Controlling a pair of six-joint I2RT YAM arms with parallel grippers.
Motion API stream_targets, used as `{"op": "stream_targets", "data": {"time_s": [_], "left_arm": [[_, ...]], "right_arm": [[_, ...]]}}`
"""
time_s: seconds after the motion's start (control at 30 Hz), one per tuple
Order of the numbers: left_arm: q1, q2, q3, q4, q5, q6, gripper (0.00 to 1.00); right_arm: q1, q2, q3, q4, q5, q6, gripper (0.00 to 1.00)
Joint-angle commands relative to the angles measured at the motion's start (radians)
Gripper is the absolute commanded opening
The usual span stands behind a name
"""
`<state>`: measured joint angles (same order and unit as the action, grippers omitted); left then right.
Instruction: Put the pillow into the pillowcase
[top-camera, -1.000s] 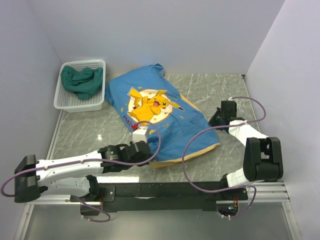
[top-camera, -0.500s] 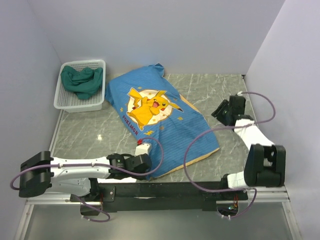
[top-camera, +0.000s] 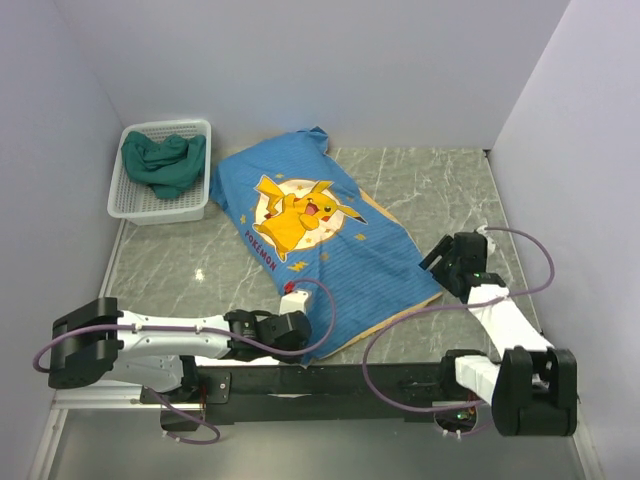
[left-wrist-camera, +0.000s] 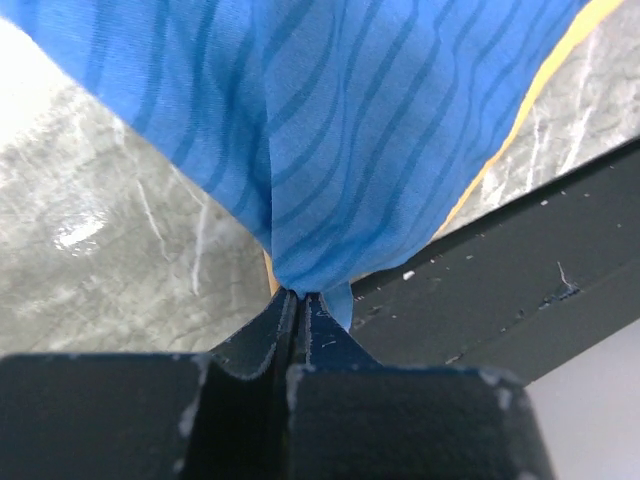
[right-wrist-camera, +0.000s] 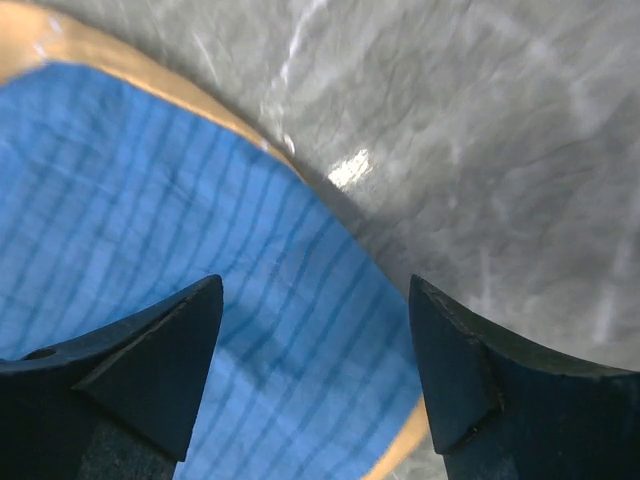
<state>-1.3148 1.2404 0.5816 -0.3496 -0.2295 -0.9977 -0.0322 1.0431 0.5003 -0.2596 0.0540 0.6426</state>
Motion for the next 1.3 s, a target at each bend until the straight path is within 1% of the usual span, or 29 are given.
{"op": "stream_targets", "data": {"time_s": [0.0,0.03,0.07,0.1,0.13,0.17,0.2,0.23,0.27,0.37,0.53,0.57,0.63,0.67,0.73,0.77,0.83,0.87,0.9,0.93,0.97,1.0,1.03,1.07,1.1,1.13,1.17,1.23,1.27], "left_arm": [[-0.034,-0.028,0.029,0.017,0.013,-0.019,0.01],[-0.041,-0.032,0.04,0.017,0.019,-0.016,0.01],[-0.05,-0.029,0.047,0.023,0.025,-0.004,0.01],[-0.07,-0.024,0.055,0.03,0.041,0.004,0.01],[-0.083,-0.009,0.073,0.04,0.056,0.013,0.01],[-0.098,-0.001,0.086,0.049,0.071,0.022,0.01],[-0.133,0.011,0.101,0.046,0.073,0.027,0.01],[-0.153,0.039,0.133,0.04,0.07,0.028,0.01],[-0.17,0.053,0.145,0.038,0.067,0.036,0.01],[-0.204,0.111,0.172,0.072,0.113,0.051,0.01],[-0.221,0.206,0.21,0.173,0.202,0.077,0.01],[-0.224,0.218,0.221,0.179,0.208,0.096,0.01],[-0.233,0.257,0.268,0.187,0.21,0.113,0.01],[-0.235,0.27,0.285,0.195,0.216,0.135,0.01],[-0.241,0.322,0.345,0.208,0.245,0.166,0.01],[-0.244,0.347,0.371,0.178,0.243,0.188,0.01],[-0.259,0.396,0.417,0.153,0.233,0.203,0.02],[-0.261,0.399,0.419,0.135,0.233,0.196,0.06],[-0.261,0.395,0.417,0.129,0.231,0.191,0.21],[-0.261,0.368,0.409,0.121,0.192,0.188,0.29],[-0.259,0.349,0.406,0.1,0.139,0.182,0.4],[-0.256,0.305,0.403,0.09,0.116,0.177,0.56],[-0.25,0.28,0.397,0.08,0.096,0.176,0.61],[-0.242,0.256,0.394,0.069,0.063,0.168,0.66],[-0.219,0.207,0.391,0.051,0.052,0.162,0.76],[-0.206,0.183,0.383,0.043,0.044,0.159,0.78],[-0.19,0.159,0.38,0.035,0.018,0.15,0.78],[-0.138,0.085,0.379,-0.005,-0.014,0.14,0.79],[-0.115,0.061,0.38,-0.023,-0.034,0.136,0.79]], "right_arm": [[0.015,0.101,-0.043,0.115,-0.107,0.049,0.76],[0.014,0.112,-0.03,0.111,-0.115,0.04,0.72],[0.012,0.112,-0.019,0.096,-0.102,0.042,0.65],[0.005,0.106,-0.006,0.086,-0.094,0.042,0.39],[-0.023,0.1,0.033,0.077,-0.095,0.028,0.26],[-0.05,0.092,0.059,0.042,-0.095,0.016,0.16],[-0.087,0.092,0.088,0.025,-0.103,0.002,0.0],[-0.128,0.094,0.134,0.016,-0.117,-0.015,0.0],[-0.226,0.097,0.153,-0.001,-0.131,-0.02,0.0],[-0.322,0.095,0.193,-0.013,-0.146,-0.02,0.0],[-0.337,0.1,0.132,0.023,-0.143,-0.018,0.0],[-0.34,0.106,0.126,0.029,-0.146,-0.02,0.04],[-0.353,0.107,0.106,0.042,-0.151,-0.017,0.08],[-0.354,0.104,0.103,0.055,-0.157,-0.014,0.13],[-0.359,0.107,0.112,0.054,-0.155,-0.006,0.19],[-0.359,0.109,0.118,0.049,-0.16,-0.003,0.29],[-0.359,0.11,0.138,0.046,-0.177,0.002,0.44],[-0.359,0.106,0.142,0.043,-0.184,0.002,0.56],[-0.359,0.103,0.153,0.04,-0.187,0.002,0.64],[-0.357,0.092,0.159,0.033,-0.186,-0.006,0.71],[-0.356,0.083,0.168,0.019,-0.186,-0.011,0.83],[-0.353,0.072,0.176,0.017,-0.193,-0.011,0.9],[-0.347,0.049,0.181,0.017,-0.2,-0.014,0.99],[-0.325,0.04,0.187,0.011,-0.201,-0.015,1.0],[-0.301,0.035,0.211,0.005,-0.195,-0.018,1.0],[-0.272,0.035,0.228,-0.016,-0.169,-0.021,1.0],[-0.189,0.037,0.248,-0.03,-0.149,-0.024,1.0],[-0.1,0.046,0.306,-0.059,-0.076,-0.027,1.0],[-0.019,0.043,0.319,-0.063,-0.063,-0.024,1.0]]}}
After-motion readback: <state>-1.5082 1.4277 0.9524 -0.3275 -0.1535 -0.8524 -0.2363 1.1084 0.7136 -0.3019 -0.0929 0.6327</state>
